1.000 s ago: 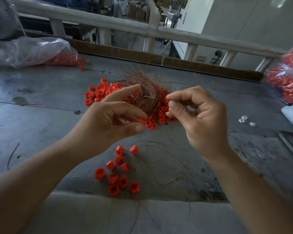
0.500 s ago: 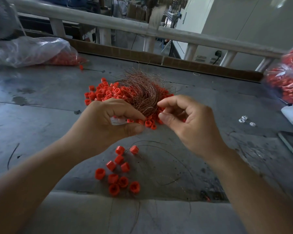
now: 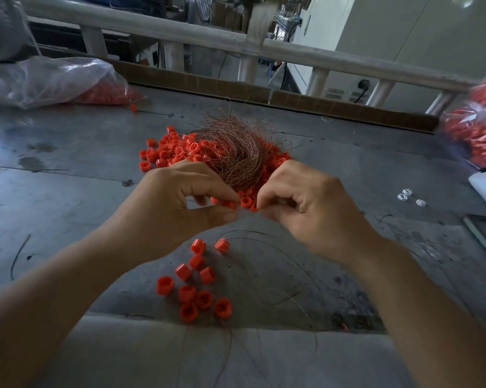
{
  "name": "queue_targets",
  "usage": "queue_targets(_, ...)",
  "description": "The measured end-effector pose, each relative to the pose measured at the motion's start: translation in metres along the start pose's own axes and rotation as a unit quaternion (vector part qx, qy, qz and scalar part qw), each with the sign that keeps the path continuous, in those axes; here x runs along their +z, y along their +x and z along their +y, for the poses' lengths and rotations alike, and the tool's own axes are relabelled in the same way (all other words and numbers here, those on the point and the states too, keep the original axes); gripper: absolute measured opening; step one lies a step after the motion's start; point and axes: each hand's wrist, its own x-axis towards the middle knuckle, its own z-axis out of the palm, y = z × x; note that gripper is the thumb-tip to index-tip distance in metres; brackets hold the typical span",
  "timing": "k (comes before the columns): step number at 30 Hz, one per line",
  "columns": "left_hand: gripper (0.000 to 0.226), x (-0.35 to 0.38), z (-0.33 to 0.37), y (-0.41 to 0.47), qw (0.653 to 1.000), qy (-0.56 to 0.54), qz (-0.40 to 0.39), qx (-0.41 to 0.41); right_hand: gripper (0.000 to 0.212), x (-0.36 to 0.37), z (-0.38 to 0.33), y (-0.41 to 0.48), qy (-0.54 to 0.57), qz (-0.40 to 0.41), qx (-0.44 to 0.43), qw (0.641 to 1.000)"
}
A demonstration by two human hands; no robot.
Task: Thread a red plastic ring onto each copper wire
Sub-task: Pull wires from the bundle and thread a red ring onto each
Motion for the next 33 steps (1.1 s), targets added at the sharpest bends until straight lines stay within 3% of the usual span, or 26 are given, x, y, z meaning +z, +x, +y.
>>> queue_targets(6,0.016,-0.002,-0.002,0.0,0.999,0.011,-0.028,-0.012,0.01,-0.005,0.001,0.0,-0.011,-0.006,0.062,0.998)
queue_targets(12,0.029,0.0,-0.005,0.0,0.995,0.083,-0.06,-0.013,0.01,-0.002,0.002,0.002,-0.04,-0.043,0.098,0.993)
queue_targets(17,0.027,0.003,0.0,-0.001,0.996,0.051,-0.07,-0.006,0.004,0.004,-0.006,-0.001,0.026,-0.046,0.085,0.995)
queue_targets(21,0.024,0.001,0.002,-0.002,0.995,0.066,-0.076,0.003,0.004,0.009,-0.005,0.0,0.016,-0.036,0.075,0.996)
queue_targets(33,0.015,0.002,-0.002,-0.001,0.989,0.096,-0.086,-0.065,0.006,0.014,-0.009,0.001,0.064,-0.024,0.057,0.996)
